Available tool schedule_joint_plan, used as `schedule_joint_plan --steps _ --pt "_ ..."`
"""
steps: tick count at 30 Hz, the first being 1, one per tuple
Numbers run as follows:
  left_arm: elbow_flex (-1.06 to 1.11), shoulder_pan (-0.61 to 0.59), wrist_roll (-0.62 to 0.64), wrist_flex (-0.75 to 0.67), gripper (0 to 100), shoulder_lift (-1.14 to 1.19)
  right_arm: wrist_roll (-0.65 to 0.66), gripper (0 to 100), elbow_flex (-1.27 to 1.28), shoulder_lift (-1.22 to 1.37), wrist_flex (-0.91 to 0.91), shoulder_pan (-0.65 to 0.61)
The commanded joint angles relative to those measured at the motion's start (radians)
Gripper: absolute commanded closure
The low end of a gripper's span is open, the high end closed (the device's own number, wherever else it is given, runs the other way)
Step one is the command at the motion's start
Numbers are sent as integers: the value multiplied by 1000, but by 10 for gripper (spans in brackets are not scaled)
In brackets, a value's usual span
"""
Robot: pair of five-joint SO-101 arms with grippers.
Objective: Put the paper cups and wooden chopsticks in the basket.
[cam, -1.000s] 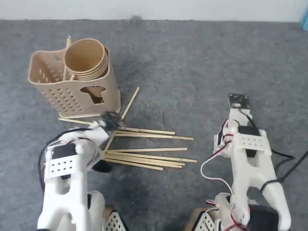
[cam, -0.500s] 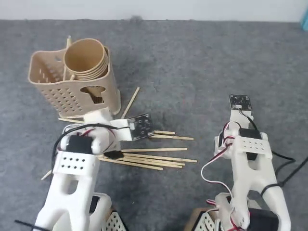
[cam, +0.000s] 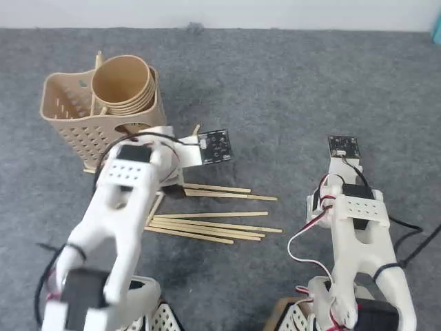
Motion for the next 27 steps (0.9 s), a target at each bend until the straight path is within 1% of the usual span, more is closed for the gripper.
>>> schedule_joint_plan --steps 1,6,9,14,16,17,22,25,27 --pt "-101 21 -8 -18 619 104 12 980 -8 -44 -15 15" --pt "-140 57 -9 -25 619 213 14 980 -8 -44 -16 15" --pt "-162 66 -9 -25 621 281 52 980 -8 -44 -16 15" --pt "-163 71 -9 -25 624 351 68 980 -9 -44 -16 15" --pt "-163 68 -9 -25 665 361 68 980 -9 -44 -16 13" --pt "-163 68 -9 -25 705 362 68 980 -9 -44 -16 13" --pt "-163 81 -8 -20 1000 358 68 980 -9 -44 -16 10" --pt "-165 94 -5 -17 964 358 68 980 -9 -44 -16 8" --pt "-165 97 -3 -14 989 358 68 980 -9 -44 -16 8"
